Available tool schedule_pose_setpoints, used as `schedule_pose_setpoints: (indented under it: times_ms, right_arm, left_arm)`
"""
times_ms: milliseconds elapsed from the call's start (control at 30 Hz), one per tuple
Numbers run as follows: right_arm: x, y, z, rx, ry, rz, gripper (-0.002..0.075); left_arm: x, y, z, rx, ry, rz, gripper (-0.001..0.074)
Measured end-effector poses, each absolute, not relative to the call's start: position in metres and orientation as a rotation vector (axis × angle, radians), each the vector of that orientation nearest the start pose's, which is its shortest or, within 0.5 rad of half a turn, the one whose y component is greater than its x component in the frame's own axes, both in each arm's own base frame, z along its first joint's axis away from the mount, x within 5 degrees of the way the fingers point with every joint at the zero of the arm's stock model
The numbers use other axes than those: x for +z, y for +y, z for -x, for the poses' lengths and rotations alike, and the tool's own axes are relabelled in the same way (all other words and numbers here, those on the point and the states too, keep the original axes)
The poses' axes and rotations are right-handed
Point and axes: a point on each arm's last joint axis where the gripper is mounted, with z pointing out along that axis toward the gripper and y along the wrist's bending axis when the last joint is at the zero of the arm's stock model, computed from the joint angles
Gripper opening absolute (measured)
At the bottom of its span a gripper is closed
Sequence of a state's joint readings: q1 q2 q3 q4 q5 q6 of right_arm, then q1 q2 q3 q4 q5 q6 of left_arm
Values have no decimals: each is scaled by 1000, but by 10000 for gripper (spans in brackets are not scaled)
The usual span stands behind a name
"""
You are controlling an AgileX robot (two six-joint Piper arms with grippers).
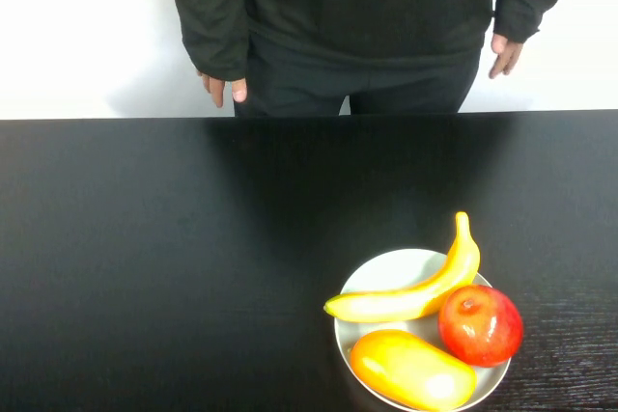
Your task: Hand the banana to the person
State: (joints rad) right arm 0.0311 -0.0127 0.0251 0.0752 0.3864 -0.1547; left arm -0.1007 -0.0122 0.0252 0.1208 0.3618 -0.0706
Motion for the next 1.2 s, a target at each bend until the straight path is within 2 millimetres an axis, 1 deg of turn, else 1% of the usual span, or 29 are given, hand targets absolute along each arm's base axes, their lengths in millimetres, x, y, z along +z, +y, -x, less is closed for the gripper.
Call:
schedule_pose_setpoints:
  times_ms: [700, 800, 900, 1067, 1200]
  right_arm:
    - [171, 5, -52, 7, 1877, 116, -11]
    - [172, 8, -52, 101, 1873, 52, -11]
    - [174, 12, -52, 240, 1848, -44, -11]
    - [183, 15, -54, 463, 1743, -230, -11]
    - [191, 14, -55, 615, 1634, -389, -11]
  left_arm:
    - [173, -1, -53, -1, 1853, -103, -4]
    - [173, -1, -53, -1, 1853, -103, -4]
    - [173, -1, -53, -1, 1853, -103, -4]
    - [173, -1, -53, -1, 1853, -103, -4]
    - [173, -1, -53, -1, 1853, -103, -4]
